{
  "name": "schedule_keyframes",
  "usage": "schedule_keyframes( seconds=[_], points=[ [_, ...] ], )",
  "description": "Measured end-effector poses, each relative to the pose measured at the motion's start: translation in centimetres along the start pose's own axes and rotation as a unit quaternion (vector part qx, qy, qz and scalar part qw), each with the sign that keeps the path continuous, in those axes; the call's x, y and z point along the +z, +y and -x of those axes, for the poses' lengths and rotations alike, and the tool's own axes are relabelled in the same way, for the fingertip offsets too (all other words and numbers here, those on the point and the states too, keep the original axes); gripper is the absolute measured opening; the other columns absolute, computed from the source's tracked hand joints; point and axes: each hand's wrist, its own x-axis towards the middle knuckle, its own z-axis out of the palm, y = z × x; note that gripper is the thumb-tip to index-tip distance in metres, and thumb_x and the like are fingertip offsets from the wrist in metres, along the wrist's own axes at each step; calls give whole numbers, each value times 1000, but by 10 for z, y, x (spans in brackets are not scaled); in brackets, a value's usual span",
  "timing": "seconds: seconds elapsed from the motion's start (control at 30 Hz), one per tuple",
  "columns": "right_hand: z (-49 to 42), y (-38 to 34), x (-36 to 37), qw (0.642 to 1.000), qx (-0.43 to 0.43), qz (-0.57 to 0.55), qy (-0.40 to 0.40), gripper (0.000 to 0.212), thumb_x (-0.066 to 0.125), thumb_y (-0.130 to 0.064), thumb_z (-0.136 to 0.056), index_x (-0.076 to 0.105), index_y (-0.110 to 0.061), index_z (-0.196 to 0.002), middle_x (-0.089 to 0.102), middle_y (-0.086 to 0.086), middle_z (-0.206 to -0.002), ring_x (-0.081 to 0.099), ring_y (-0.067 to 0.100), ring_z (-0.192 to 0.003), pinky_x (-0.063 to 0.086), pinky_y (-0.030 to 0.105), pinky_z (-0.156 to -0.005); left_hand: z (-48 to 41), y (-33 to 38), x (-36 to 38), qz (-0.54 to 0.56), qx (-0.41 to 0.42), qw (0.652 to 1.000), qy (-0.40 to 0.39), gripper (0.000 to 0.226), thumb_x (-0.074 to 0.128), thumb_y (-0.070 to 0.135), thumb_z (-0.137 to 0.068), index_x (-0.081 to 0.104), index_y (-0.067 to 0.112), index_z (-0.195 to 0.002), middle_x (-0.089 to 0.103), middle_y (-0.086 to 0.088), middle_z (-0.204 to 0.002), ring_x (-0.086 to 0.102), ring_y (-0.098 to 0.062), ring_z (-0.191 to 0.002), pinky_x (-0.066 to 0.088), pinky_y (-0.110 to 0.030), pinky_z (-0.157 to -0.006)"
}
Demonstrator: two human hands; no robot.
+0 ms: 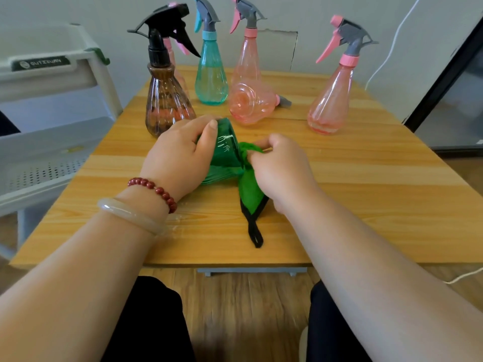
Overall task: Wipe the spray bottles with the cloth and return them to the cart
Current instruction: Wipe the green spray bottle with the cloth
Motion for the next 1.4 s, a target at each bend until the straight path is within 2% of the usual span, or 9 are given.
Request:
schedule_keyframes(
  seconds=[0.17,0.33,0.6,0.73,0.83,0.93,1.1,1.3,1.4],
  points=[
    [4,-8,-4,996,-82,-12,44,5,61,-27,-95,63,-26,-99,68,-9,-82,65,9,-67,49,26,-53,0,-3,-1,12,-8,1000,-8,44,29,33,-106,61,4,-114,62,-12,-91,53,-18,-86,35,-11,-66],
    [-1,3,1,1000,-4,-7,-3,5,57,-24,-98,59,-24,-102,63,-5,-88,57,9,-65,39,21,-46,1,-2,0,-1,1,1000,-4,41,29,36,-106,59,24,-131,59,1,-109,50,-10,-97,34,-13,-68],
    [-12,-14,7,988,-112,-100,37,12,62,-19,-95,64,-31,-94,68,-11,-98,64,8,-91,54,26,-77,2,-2,-3,6,-4,1000,-17,41,30,35,-106,54,25,-138,50,9,-111,45,-4,-102,34,-16,-75],
    [-34,-16,17,996,-32,-77,-5,15,56,-20,-98,66,-30,-100,67,-7,-98,67,15,-86,60,37,-72,2,-2,-2,-6,0,1000,-21,40,30,35,-106,55,26,-136,53,5,-101,47,-8,-93,32,-11,-68],
    [-35,-16,12,994,-72,-80,-7,18,55,-16,-97,65,-31,-98,67,-11,-97,65,10,-85,53,22,-62,2,-2,-3,3,-8,1000,-17,40,30,34,-106,57,23,-134,55,4,-105,45,-6,-95,28,-4,-69],
    [-32,-12,7,986,-126,-114,-2,21,58,-16,-97,62,-36,-92,66,-16,-97,61,-1,-86,45,12,-58,4,-1,-4,3,-12,1000,-18,40,31,34,-106,55,24,-136,52,5,-108,43,-5,-98,32,-16,-70],
    [-39,-7,18,995,-35,-95,-23,17,56,-19,-98,66,-33,-97,68,-6,-99,67,16,-88,58,34,-69,3,-2,-2,-18,-1,999,-28,41,29,38,-106,52,30,-139,51,7,-107,45,-5,-98,29,-9,-69],
    [-32,-9,11,983,-130,-132,-10,27,56,-13,-98,61,-36,-85,66,-16,-94,60,-1,-85,47,13,-63,3,-2,-2,-2,-10,1000,-15,41,31,35,-106,52,25,-140,50,8,-113,43,-3,-103,25,-3,-71],
    [-32,-4,11,985,-129,-116,-17,25,55,-15,-99,63,-36,-89,67,-15,-96,62,1,-87,49,13,-62,3,-4,-1,-6,-2,1000,-15,40,31,36,-106,53,27,-139,52,7,-109,46,-5,-98,29,-5,-71]
  ],
)
